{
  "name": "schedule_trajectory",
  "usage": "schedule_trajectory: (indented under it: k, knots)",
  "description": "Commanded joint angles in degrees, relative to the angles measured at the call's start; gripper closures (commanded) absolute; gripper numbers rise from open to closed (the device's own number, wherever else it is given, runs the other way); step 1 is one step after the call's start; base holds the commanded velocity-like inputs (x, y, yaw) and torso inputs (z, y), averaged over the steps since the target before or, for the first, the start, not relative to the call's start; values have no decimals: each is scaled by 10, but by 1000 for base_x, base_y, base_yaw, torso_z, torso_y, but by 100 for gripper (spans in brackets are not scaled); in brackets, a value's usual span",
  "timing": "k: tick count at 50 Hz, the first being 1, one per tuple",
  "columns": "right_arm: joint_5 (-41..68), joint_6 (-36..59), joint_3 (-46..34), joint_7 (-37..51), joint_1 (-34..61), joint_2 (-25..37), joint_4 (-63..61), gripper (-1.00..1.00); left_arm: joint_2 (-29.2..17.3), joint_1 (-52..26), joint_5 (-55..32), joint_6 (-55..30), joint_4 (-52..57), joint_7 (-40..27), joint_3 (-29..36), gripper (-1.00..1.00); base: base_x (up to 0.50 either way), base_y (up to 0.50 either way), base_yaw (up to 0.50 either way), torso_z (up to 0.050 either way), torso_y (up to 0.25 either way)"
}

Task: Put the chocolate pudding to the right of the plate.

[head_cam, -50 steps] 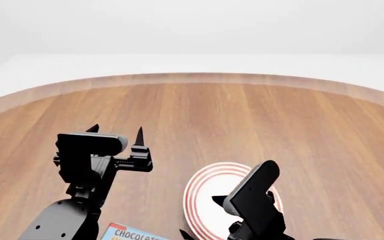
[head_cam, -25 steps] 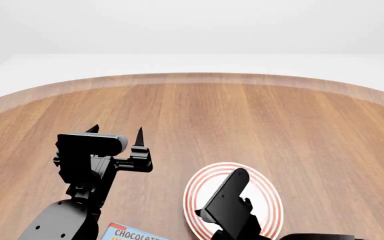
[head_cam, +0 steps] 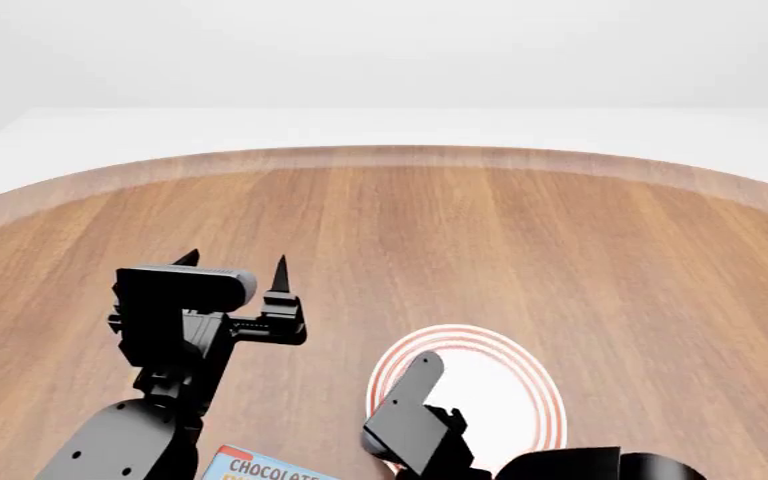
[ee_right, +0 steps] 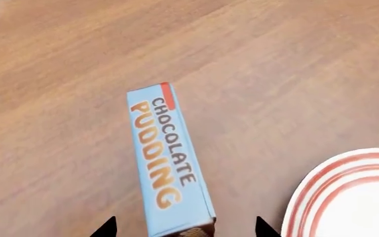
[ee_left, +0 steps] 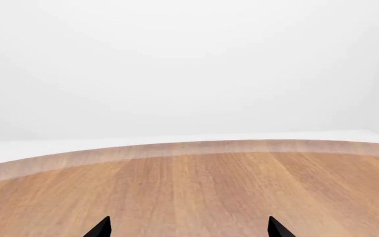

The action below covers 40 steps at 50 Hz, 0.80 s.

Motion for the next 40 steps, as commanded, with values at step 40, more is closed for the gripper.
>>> schedule_trajectory:
  k: [40]
  knots:
    - [-87,-74,-130,-77,23,-30,155,-100,-9,0,-12,1,7,-11,10,-100,0,0,0,0,0]
